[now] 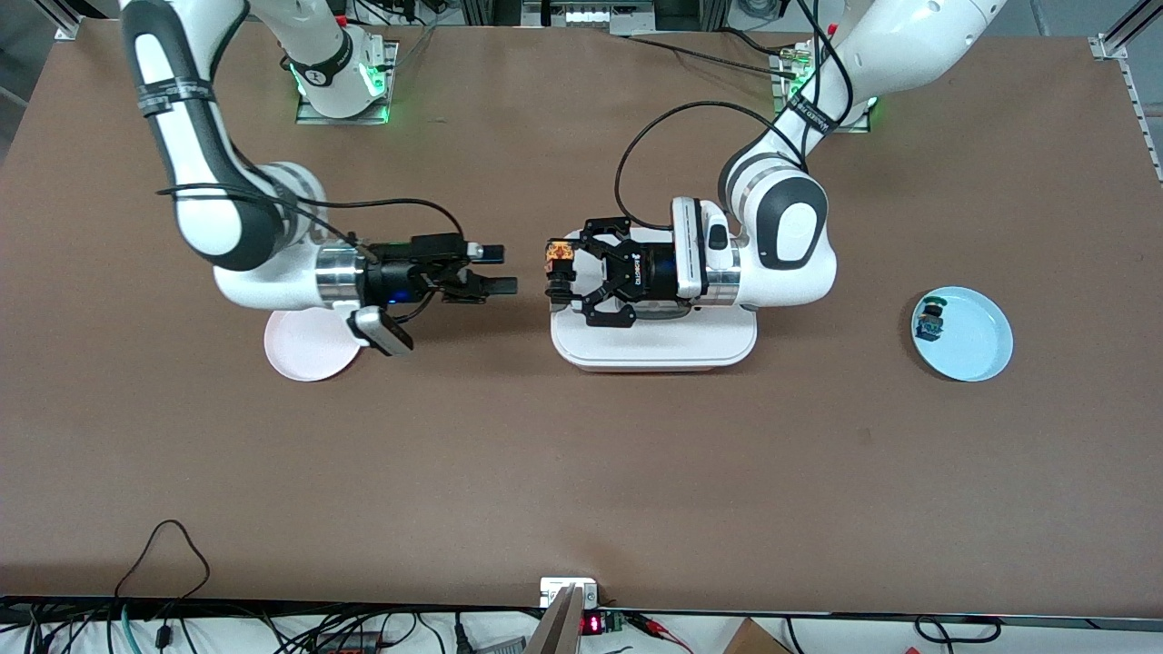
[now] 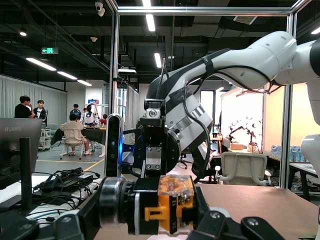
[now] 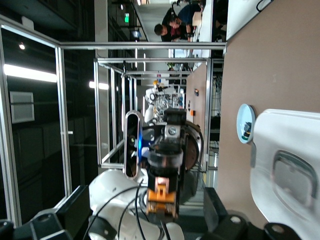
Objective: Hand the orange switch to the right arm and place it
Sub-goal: 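Bring the switch over the white box toward the right gripper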
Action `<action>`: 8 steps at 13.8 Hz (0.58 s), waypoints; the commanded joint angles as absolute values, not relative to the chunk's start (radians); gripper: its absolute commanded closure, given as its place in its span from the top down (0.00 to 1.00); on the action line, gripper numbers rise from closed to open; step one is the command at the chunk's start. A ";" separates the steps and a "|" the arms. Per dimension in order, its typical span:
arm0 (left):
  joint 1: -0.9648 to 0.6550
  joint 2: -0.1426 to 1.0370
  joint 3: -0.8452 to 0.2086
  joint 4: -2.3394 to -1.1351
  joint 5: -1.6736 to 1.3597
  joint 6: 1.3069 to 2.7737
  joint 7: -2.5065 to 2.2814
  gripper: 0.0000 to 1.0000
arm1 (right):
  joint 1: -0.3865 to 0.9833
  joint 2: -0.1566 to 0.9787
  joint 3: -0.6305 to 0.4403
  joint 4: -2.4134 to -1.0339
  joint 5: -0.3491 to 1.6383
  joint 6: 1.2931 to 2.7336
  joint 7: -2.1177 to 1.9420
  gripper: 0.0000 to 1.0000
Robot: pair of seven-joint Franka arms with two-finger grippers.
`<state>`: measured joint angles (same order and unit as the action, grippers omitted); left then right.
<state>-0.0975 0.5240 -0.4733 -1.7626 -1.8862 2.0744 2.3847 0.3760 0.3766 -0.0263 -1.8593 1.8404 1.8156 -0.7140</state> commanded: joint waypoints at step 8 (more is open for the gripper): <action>-0.100 0.520 -0.477 -1.775 -1.924 2.079 2.430 0.00 | 0.466 0.388 -0.034 -1.835 1.944 1.928 -0.753 0.85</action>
<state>-0.0976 0.5240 -0.4734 -1.7652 -1.8862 2.0744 2.3847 0.4574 0.3768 -0.0288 -1.8531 1.9241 1.9160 -0.7338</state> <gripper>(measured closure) 0.273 0.035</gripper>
